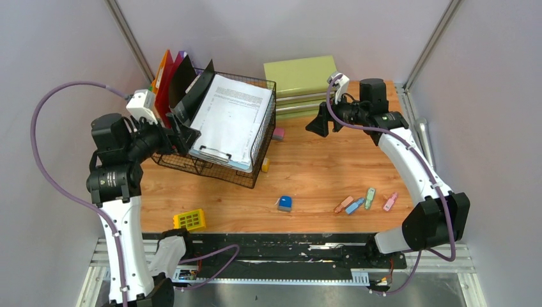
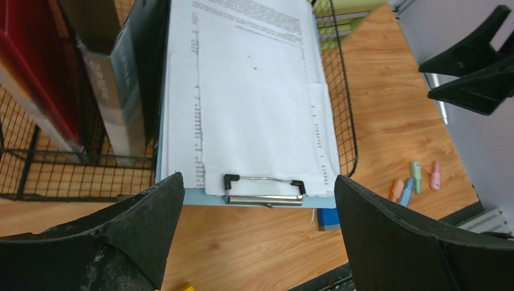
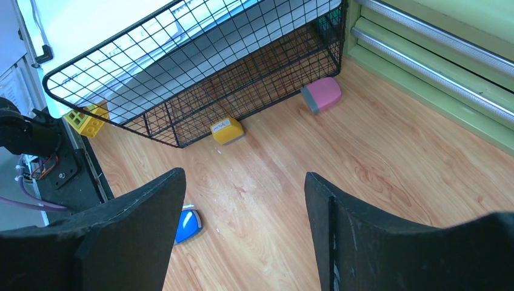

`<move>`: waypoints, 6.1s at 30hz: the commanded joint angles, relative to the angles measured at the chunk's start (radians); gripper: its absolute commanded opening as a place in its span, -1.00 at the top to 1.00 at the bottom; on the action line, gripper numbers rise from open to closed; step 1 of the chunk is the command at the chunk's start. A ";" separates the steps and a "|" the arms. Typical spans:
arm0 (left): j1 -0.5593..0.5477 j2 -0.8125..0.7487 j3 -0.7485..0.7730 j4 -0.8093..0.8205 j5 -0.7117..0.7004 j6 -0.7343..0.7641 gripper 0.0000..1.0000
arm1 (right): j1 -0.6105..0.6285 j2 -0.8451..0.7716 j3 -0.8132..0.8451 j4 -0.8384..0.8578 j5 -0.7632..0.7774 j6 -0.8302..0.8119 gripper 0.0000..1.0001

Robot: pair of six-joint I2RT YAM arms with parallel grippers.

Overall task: Organize the desk
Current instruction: Place the folder in the storage box, then move the storage box to the center of the board.

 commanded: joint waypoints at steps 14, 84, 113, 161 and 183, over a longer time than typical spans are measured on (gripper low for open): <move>-0.225 0.261 -0.078 0.257 0.026 -0.026 -1.00 | 0.006 -0.021 -0.012 0.011 0.009 -0.032 -0.46; -0.365 0.062 0.051 0.086 -0.079 0.478 -1.00 | 0.006 -0.196 -0.238 -0.247 0.397 -0.346 -0.69; -0.820 0.725 0.221 0.514 -0.695 0.269 -0.78 | 0.008 -0.253 -0.386 -0.197 0.428 -0.284 -0.63; -0.620 0.983 0.403 0.583 -0.719 -0.223 0.56 | 0.008 -0.048 -0.188 -0.042 0.501 -0.220 -0.64; -0.624 0.959 0.654 0.511 -0.611 0.037 -1.00 | -0.074 0.250 0.135 0.248 0.694 0.019 -0.81</move>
